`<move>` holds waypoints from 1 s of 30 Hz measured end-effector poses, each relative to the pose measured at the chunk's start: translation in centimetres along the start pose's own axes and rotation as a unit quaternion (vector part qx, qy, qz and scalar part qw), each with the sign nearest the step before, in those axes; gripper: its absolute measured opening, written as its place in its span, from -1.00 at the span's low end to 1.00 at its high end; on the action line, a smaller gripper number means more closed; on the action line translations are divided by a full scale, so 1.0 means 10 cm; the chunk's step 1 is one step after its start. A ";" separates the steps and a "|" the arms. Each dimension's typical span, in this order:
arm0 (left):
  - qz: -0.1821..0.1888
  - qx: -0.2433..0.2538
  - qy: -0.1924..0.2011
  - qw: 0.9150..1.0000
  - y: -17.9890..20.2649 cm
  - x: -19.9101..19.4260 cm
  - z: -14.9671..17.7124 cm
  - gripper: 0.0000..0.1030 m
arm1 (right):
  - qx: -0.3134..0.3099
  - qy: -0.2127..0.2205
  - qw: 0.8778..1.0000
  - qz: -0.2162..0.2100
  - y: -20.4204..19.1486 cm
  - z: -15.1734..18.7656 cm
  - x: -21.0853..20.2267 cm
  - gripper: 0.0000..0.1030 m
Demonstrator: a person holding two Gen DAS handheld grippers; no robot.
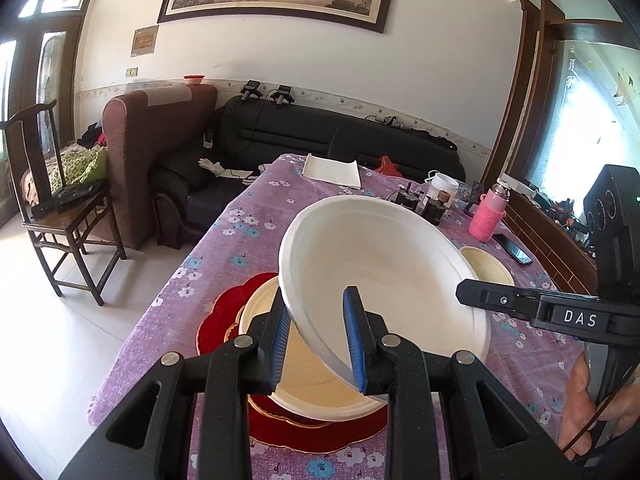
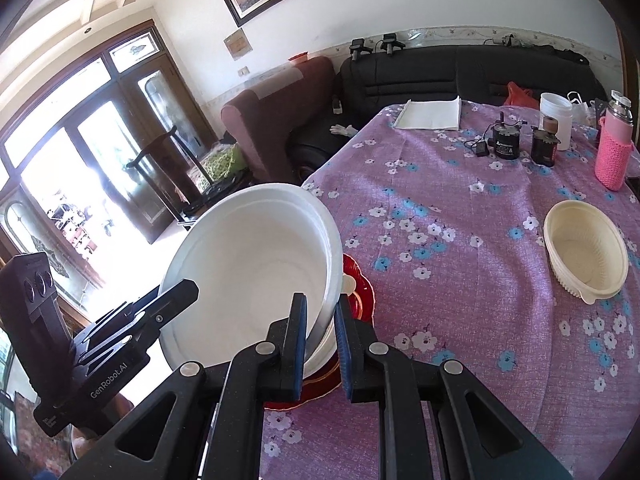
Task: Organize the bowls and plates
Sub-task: 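Lower the white bowl over the beige bowl on the stack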
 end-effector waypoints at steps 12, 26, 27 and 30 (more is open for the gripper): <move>-0.012 -0.021 -0.019 1.000 -0.23 0.14 0.05 -0.53 | 0.000 -0.031 0.999 -0.006 -0.06 0.04 0.31 -0.68; -0.016 -0.028 -0.026 0.999 -0.30 0.19 0.09 -0.53 | 0.003 -0.050 0.999 -0.005 -0.08 0.10 0.47 -0.68; -0.016 -0.028 -0.027 0.999 -0.30 0.20 0.09 -0.53 | 0.003 -0.051 0.999 -0.005 -0.08 0.10 0.48 -0.67; -0.017 -0.030 -0.030 0.999 -0.32 0.21 0.10 -0.53 | 0.003 -0.054 0.999 -0.005 -0.08 0.12 0.49 -0.66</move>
Point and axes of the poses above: each gripper's, at about its wrist camera, not at the fingertips, and x roughly the way its jaws point, y to its right, z to its underside, the point moved 2 cm from there along x, roughly the way its jaws point, and after that the axes turned 15 degrees about -x, right-handed, at the moved point
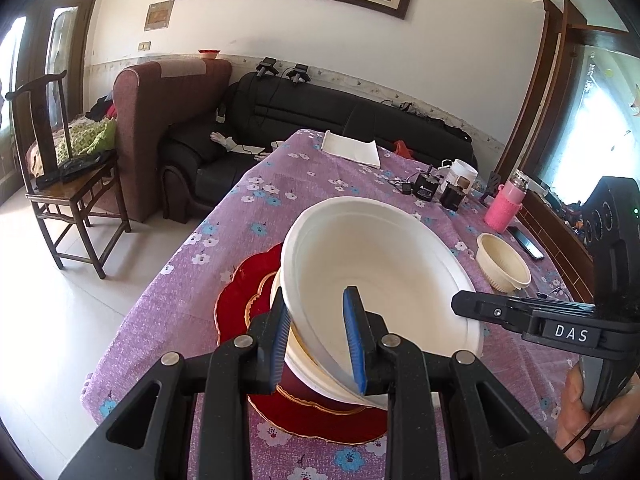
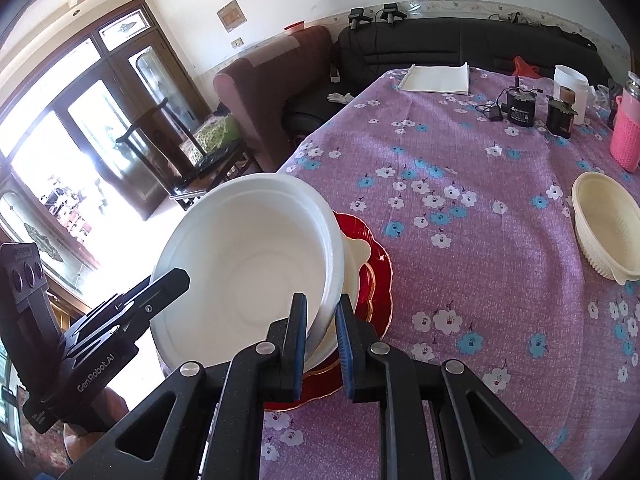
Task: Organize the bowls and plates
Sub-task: 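Lower the white bowl over the beige bowl on the stack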
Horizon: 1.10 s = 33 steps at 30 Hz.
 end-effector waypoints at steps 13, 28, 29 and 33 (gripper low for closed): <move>-0.002 -0.003 -0.006 1.000 -0.05 0.03 0.03 -0.53 | 0.004 -0.007 1.000 -0.001 -0.01 0.02 0.03 -0.66; -0.005 -0.007 -0.013 1.000 -0.11 0.10 0.06 -0.53 | 0.008 -0.009 1.000 0.000 0.00 0.04 0.06 -0.65; -0.005 -0.007 -0.013 1.000 -0.11 0.10 0.06 -0.53 | 0.009 -0.009 1.000 0.000 0.00 0.04 0.06 -0.65; -0.006 -0.007 -0.013 1.000 -0.11 0.11 0.06 -0.53 | 0.011 -0.010 1.000 -0.003 0.00 0.04 0.06 -0.64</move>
Point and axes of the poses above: each gripper's, at about its wrist camera, not at the fingertips, and x roughly the way its jaws point, y to its right, z to its underside, the point moved 2 cm from there along x, roughly the way its jaws point, and after that the axes turned 15 degrees about -x, right-handed, at the moved point
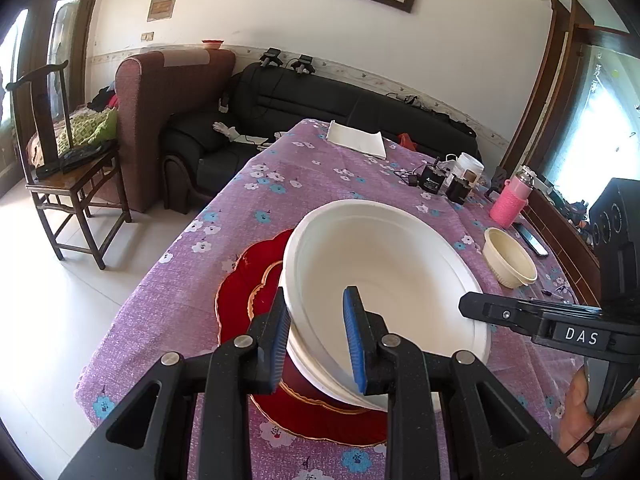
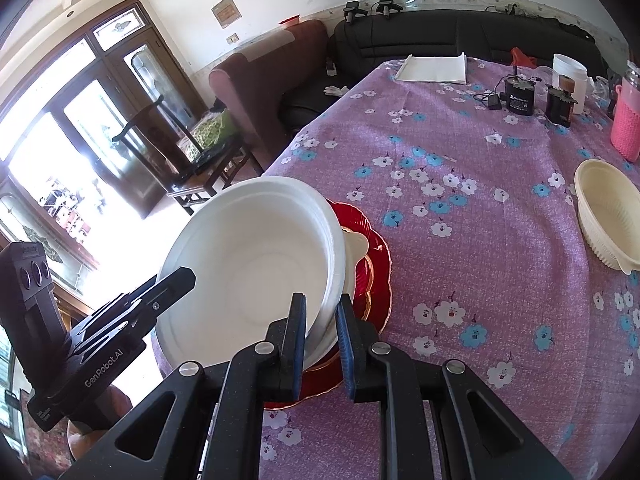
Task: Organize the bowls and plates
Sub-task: 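Lower the white bowl over the beige bowl on the stack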
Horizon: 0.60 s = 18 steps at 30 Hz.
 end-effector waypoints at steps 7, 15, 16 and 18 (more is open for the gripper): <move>0.000 -0.001 0.000 1.000 -0.01 0.01 0.00 -0.53 | -0.002 0.000 1.000 0.000 0.00 0.00 0.00 -0.64; -0.001 -0.004 0.000 1.000 -0.03 0.01 -0.01 -0.53 | 0.000 -0.001 1.000 -0.003 0.01 0.00 0.00 -0.63; -0.001 -0.004 0.000 1.000 -0.03 0.01 -0.01 -0.53 | -0.001 -0.001 1.000 -0.003 0.01 0.01 -0.01 -0.63; 0.000 -0.006 0.001 1.000 -0.05 0.00 -0.02 -0.51 | 0.001 0.001 1.000 -0.003 0.01 0.01 -0.01 -0.63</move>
Point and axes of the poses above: each gripper's, at about its wrist camera, not at the fingertips, and x roughly the way its jaws point, y to its right, z to its underside, the point moved 2 cm from there along x, roughly the way its jaws point, and after that the axes turned 15 degrees about -x, right-handed, at the moved point
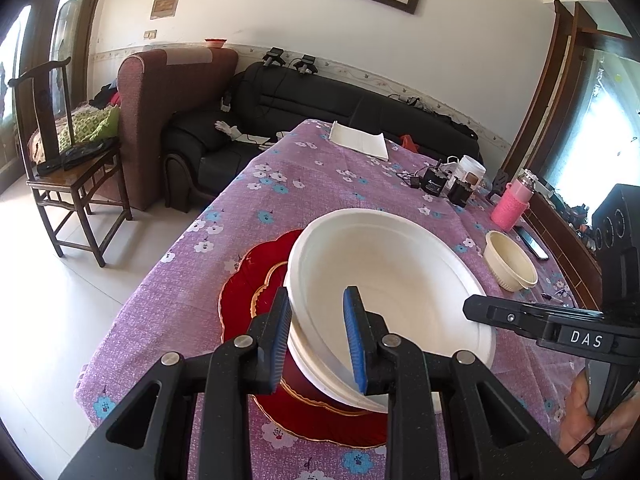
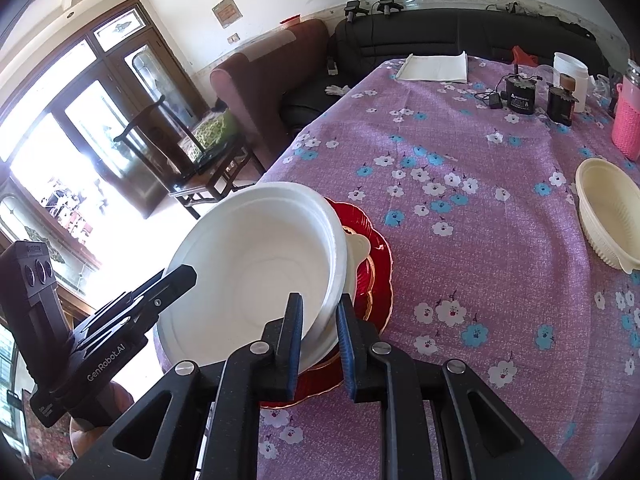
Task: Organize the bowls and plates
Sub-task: 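Lower the white bowl over the beige bowl on the stack, then open both grippers and withdraw them from the stacked white bowl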
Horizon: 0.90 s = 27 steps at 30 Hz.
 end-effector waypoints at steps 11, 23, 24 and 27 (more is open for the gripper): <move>-0.001 -0.001 0.003 1.000 -0.01 -0.02 -0.01 -0.48 | -0.003 -0.001 1.000 0.002 -0.01 -0.01 0.01 -0.57; -0.004 -0.004 0.010 1.000 -0.02 -0.05 -0.02 -0.46 | -0.008 0.007 1.000 0.005 -0.03 -0.02 -0.05 -0.05; -0.004 -0.004 0.010 1.000 -0.01 -0.06 -0.03 -0.46 | -0.006 0.010 1.000 0.005 -0.02 -0.02 -0.06 -0.05; -0.004 -0.003 0.012 1.000 0.01 -0.08 -0.03 -0.45 | -0.002 0.015 1.000 0.004 0.01 -0.01 -0.11 -0.05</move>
Point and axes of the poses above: each gripper's, at about its wrist camera, not at the fingertips, and x roughly the way its jaws point, y to its right, z to its underside, the point moved 2 cm from there along x, roughly the way its jaws point, and after that the axes turned 15 degrees about -x, right-handed, at the moved point
